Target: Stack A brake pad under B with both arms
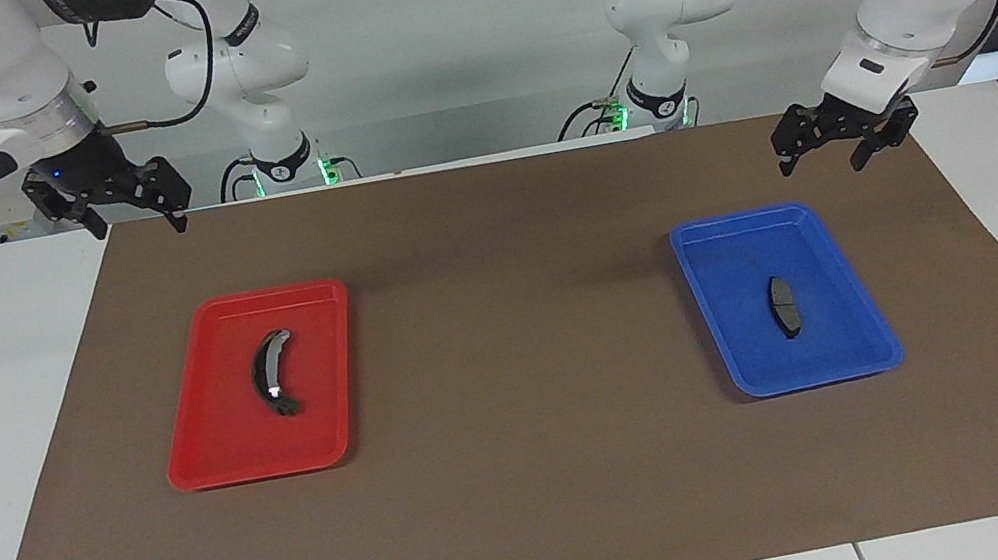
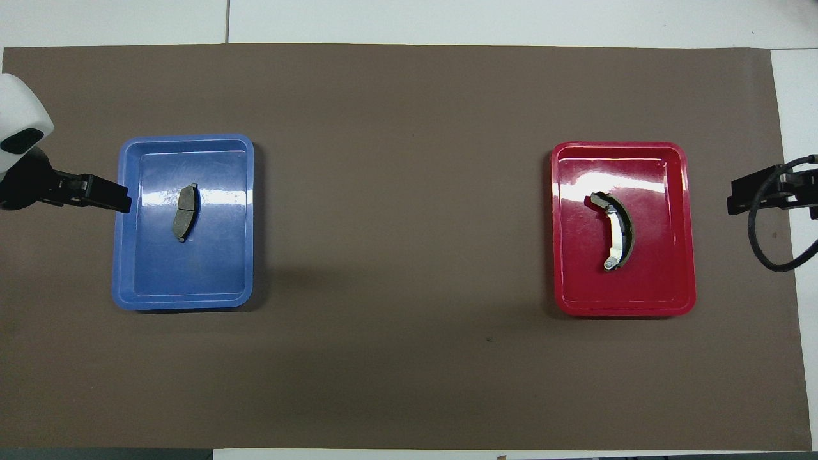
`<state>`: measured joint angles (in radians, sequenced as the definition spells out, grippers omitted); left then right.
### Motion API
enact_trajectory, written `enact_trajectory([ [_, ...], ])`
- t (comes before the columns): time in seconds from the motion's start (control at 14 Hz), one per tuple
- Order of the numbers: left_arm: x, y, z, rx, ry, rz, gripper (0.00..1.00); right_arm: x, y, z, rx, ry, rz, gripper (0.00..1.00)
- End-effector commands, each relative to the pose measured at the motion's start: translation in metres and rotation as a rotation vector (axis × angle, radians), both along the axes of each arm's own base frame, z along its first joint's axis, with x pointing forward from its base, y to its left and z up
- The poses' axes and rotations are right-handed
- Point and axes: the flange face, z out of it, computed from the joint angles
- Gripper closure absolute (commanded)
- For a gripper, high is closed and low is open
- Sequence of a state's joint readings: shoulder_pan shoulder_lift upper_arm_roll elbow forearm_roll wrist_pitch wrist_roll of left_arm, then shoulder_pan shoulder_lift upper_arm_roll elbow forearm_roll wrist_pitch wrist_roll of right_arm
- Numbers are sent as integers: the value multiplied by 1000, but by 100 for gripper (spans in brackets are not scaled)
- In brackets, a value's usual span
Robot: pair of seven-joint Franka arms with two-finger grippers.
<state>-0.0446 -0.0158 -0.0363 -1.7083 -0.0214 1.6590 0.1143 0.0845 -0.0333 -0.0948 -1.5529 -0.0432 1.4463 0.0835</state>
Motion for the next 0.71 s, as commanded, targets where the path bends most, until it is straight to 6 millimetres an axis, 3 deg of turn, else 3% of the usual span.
enact_trajectory([
  [0.0,-10,5,0,7,-25,-11,1,0,-2,0,19,-9,17,0],
  [0.64,-6,4,1,5,-51,-10,1,0,-1,0,20,-9,11,0],
])
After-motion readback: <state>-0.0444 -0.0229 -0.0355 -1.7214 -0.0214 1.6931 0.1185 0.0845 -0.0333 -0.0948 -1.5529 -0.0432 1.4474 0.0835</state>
